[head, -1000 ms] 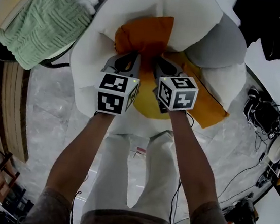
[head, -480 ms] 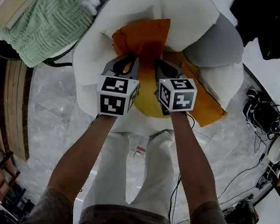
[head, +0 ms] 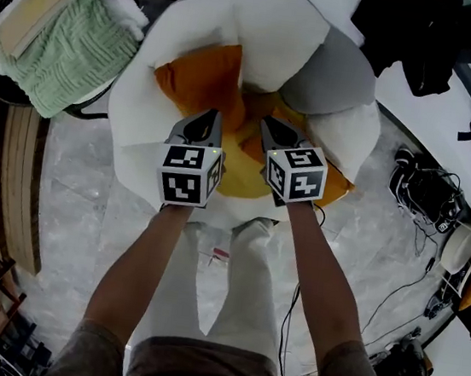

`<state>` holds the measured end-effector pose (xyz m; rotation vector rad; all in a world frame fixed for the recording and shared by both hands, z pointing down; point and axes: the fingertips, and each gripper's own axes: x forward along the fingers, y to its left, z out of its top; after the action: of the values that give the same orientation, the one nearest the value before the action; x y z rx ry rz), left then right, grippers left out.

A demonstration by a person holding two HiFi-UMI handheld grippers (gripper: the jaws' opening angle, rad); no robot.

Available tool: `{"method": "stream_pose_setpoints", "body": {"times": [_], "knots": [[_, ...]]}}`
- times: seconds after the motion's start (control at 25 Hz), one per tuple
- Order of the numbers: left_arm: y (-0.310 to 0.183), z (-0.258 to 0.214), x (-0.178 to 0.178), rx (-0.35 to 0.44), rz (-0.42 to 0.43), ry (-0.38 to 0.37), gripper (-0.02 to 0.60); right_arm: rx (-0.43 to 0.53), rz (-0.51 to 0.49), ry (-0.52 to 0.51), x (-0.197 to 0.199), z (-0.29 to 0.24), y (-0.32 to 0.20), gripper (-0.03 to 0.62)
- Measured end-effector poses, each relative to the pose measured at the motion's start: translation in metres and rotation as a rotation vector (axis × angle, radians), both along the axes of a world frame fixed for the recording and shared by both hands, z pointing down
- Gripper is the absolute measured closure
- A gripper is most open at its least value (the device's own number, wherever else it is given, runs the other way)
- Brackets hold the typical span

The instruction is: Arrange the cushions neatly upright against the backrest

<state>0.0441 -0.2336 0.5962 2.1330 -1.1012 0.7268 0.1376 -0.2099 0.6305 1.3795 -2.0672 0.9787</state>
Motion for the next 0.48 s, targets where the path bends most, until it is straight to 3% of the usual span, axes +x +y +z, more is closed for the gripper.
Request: {"method": "stream_pose_setpoints", "body": {"times": [0.32,0.4,0.48], "knots": [[0.046,0.039,0.076,-0.072,-0.040,0.073,0.553,-0.040,-0.125,0.086,0.062,0.023,0.034,0.558],[0.062,0.056,0.089,-0.106,-0.056,0.083,0.525,-0.067,-0.160,0.094,0.073,0.038,0.045,0.497],[0.077,0.074,0.098,-0.140,-0.072,0.087,0.509,-0.093,-0.197,0.095,0.079,0.052,0.056,0.484]]}}
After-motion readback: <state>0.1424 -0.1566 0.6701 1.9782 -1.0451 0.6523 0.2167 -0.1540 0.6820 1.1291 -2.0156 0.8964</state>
